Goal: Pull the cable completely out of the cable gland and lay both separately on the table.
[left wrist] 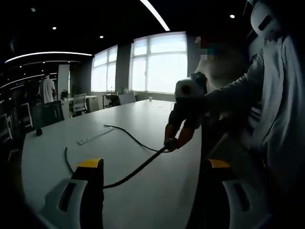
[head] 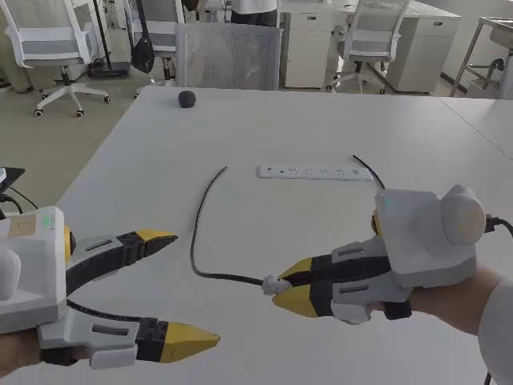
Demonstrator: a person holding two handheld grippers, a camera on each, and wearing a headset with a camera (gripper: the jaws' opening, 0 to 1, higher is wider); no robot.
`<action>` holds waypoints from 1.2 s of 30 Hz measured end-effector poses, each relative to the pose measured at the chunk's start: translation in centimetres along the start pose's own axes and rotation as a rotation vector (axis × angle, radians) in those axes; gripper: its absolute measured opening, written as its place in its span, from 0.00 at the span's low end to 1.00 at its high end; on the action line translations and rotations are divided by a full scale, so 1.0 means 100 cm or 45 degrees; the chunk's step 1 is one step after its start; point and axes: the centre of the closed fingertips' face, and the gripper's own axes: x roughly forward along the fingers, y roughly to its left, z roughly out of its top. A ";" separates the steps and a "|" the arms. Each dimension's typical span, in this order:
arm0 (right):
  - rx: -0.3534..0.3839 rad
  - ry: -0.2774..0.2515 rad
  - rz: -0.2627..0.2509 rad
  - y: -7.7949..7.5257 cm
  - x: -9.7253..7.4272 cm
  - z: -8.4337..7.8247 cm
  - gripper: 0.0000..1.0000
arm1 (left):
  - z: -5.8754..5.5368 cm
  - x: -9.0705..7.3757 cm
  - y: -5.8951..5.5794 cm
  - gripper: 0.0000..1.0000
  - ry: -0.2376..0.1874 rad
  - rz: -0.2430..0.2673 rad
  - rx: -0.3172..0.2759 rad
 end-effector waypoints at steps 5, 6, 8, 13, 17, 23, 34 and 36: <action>0.002 0.007 0.066 0.006 0.004 0.006 0.07 | 0.006 0.011 -0.008 0.71 0.018 -0.114 0.090; 0.005 0.008 0.075 0.007 0.004 0.007 0.07 | 0.008 0.013 -0.010 0.68 0.015 -0.133 0.114; 0.006 0.008 0.092 0.009 0.006 0.008 0.07 | 0.009 0.017 -0.014 0.62 0.021 -0.174 0.143; 0.036 0.001 0.124 0.012 0.007 0.010 0.07 | 0.012 0.024 -0.028 0.52 0.031 -0.308 0.201; 0.064 -0.013 0.149 0.014 0.006 0.012 0.07 | 0.010 0.028 -0.028 0.45 0.059 -0.346 0.236; 0.095 0.008 0.181 0.020 0.006 0.011 0.07 | 0.010 0.030 -0.033 0.37 0.055 -0.408 0.273; 0.148 0.001 0.226 0.026 0.008 0.018 0.07 | 0.009 0.035 -0.039 0.32 0.062 -0.453 0.314; 0.159 -0.002 0.232 0.026 0.009 0.020 0.07 | 0.009 0.034 -0.038 0.30 0.061 -0.449 0.330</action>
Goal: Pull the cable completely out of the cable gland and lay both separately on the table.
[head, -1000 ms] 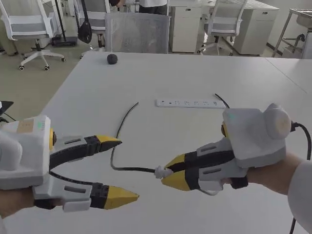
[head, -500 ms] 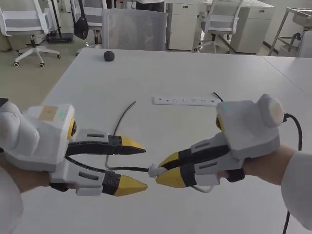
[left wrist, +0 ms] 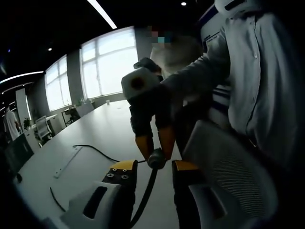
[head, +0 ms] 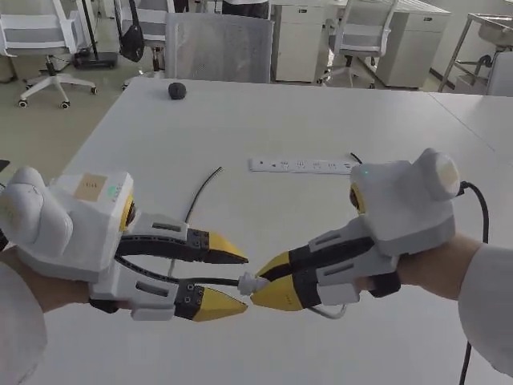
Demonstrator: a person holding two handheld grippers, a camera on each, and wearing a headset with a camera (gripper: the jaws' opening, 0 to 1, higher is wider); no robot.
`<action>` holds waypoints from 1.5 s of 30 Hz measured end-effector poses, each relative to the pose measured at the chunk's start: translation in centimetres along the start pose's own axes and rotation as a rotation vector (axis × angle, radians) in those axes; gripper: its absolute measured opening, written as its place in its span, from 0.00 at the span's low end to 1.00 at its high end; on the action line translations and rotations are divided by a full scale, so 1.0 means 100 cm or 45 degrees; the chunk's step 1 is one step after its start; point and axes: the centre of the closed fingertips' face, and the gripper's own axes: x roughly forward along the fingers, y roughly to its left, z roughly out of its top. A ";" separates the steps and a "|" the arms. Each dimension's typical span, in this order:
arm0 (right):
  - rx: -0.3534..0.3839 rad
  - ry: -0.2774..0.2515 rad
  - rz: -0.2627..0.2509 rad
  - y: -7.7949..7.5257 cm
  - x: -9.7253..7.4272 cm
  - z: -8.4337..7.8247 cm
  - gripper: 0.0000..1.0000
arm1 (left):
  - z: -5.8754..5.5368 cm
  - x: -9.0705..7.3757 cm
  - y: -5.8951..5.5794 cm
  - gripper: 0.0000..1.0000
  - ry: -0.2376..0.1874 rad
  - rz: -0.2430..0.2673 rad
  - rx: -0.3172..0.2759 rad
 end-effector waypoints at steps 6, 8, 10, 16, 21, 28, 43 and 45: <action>0.035 0.005 0.021 0.002 0.001 0.001 0.07 | 0.002 -0.003 -0.002 0.22 -0.005 -0.007 0.024; 0.043 0.007 0.028 0.003 0.001 0.001 0.07 | 0.004 -0.003 -0.003 0.21 -0.015 -0.009 0.031; 0.055 0.006 0.038 0.005 0.001 0.002 0.07 | 0.005 -0.003 -0.004 0.20 -0.022 -0.019 0.029; 0.064 0.016 0.050 0.007 0.000 0.001 0.07 | 0.005 -0.002 -0.009 0.18 -0.017 -0.041 0.038; 0.094 0.027 0.076 0.010 0.000 0.000 0.07 | 0.006 -0.001 -0.012 0.17 -0.018 -0.055 0.051; 0.120 0.034 0.098 0.012 0.001 -0.001 0.07 | 0.006 -0.002 -0.015 0.16 -0.010 -0.070 0.029; 0.097 0.004 0.110 0.012 -0.003 0.002 0.08 | 0.012 -0.002 -0.015 0.15 -0.013 -0.081 0.050; 0.095 0.001 0.110 0.012 -0.003 0.002 0.08 | 0.012 -0.002 -0.015 0.15 -0.013 -0.084 0.050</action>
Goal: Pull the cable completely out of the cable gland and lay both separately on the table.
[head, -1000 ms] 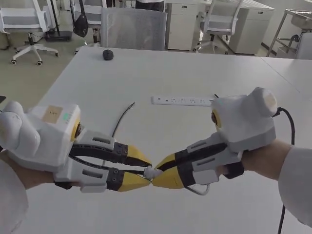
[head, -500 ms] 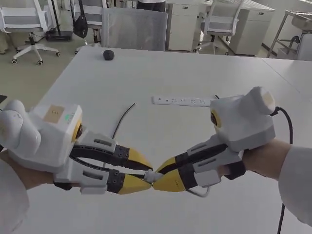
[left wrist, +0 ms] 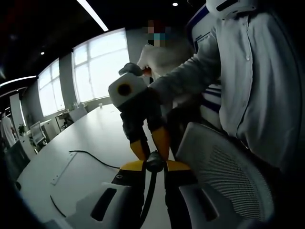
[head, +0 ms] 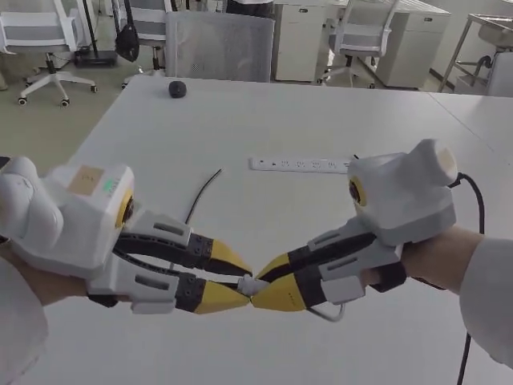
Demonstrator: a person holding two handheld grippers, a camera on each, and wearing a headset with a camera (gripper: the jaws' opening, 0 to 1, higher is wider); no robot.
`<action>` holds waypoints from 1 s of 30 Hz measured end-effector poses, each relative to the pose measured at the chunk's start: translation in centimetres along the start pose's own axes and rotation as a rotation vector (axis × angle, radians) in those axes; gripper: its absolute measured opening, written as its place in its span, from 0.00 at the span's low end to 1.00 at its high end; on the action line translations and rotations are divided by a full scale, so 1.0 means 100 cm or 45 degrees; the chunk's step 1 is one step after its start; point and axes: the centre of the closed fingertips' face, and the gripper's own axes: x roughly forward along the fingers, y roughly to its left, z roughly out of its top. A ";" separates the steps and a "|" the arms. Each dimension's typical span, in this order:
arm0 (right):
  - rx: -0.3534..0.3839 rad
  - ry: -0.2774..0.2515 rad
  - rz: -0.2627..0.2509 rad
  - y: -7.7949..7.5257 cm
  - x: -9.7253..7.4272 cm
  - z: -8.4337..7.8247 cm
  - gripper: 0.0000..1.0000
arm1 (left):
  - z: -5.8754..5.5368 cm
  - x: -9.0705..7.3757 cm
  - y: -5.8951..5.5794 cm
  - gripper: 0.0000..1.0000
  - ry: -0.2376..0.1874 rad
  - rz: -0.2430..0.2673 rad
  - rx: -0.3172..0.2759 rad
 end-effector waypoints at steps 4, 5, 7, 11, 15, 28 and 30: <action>-0.006 -0.009 0.000 0.001 0.000 0.001 0.08 | 0.001 0.000 0.000 0.15 -0.003 -0.001 0.002; -0.005 -0.011 0.000 0.001 0.000 0.002 0.08 | 0.002 -0.001 0.000 0.15 -0.005 0.000 0.002; -0.005 -0.015 0.000 0.001 0.000 0.003 0.08 | 0.002 -0.001 0.000 0.15 -0.006 0.002 0.001; -0.005 -0.029 0.004 0.002 -0.001 0.005 0.08 | 0.004 -0.003 0.000 0.14 -0.014 0.004 -0.010; -0.010 -0.036 0.006 0.003 -0.001 0.007 0.09 | 0.005 -0.003 0.001 0.14 -0.022 0.005 -0.023; -0.009 -0.090 0.013 0.005 -0.003 0.012 0.11 | 0.009 -0.005 0.003 0.14 -0.028 0.004 -0.039; -0.011 -0.095 0.010 0.005 -0.003 0.012 0.11 | 0.009 -0.006 0.003 0.15 -0.023 0.005 -0.040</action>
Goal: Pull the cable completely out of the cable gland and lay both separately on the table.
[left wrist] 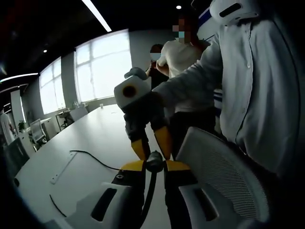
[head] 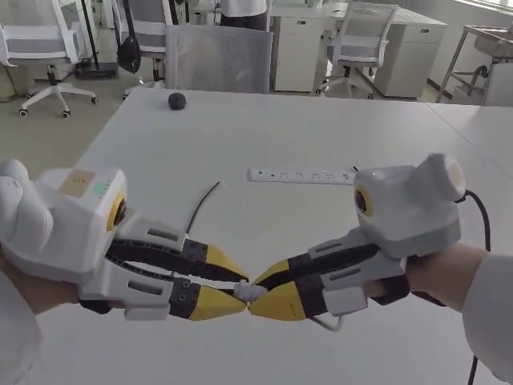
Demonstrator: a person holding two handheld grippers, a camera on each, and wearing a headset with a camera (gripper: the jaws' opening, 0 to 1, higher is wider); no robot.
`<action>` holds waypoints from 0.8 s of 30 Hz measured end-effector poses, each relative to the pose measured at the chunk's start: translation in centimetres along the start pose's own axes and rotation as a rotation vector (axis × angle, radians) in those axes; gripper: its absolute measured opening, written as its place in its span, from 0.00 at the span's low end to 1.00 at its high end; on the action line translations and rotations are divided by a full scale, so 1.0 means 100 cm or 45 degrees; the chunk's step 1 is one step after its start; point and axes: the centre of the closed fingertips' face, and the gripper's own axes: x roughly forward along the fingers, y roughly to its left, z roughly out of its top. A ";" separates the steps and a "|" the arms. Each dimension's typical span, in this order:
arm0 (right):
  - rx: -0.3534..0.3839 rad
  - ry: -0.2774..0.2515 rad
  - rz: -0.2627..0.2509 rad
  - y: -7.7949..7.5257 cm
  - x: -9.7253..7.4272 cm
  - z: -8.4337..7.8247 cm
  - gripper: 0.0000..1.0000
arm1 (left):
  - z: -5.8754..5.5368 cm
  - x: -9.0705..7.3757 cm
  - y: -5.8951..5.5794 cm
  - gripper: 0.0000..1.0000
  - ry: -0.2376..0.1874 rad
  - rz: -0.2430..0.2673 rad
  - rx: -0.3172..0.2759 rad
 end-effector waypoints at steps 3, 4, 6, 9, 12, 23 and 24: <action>-0.008 0.004 -0.032 -0.005 -0.001 -0.001 0.14 | -0.001 -0.002 0.001 0.15 0.009 0.005 -0.003; -0.006 0.008 -0.040 -0.006 -0.002 -0.001 0.15 | -0.001 -0.003 0.001 0.15 0.012 0.005 -0.003; -0.035 0.021 -0.048 -0.006 -0.003 0.000 0.14 | -0.003 -0.003 0.001 0.15 0.025 0.003 -0.007; -0.058 0.053 -0.055 -0.006 -0.001 0.001 0.16 | -0.005 -0.003 0.000 0.15 0.042 -0.005 -0.009; -0.103 0.141 -0.073 -0.006 -0.001 -0.006 0.16 | -0.007 -0.001 -0.001 0.15 0.048 -0.010 -0.016; -0.213 0.315 -0.111 -0.003 0.001 -0.011 0.10 | -0.010 0.008 -0.002 0.15 0.069 -0.032 -0.030; -0.215 0.315 -0.112 -0.003 0.001 -0.011 0.11 | -0.010 0.008 -0.002 0.15 0.071 -0.032 -0.028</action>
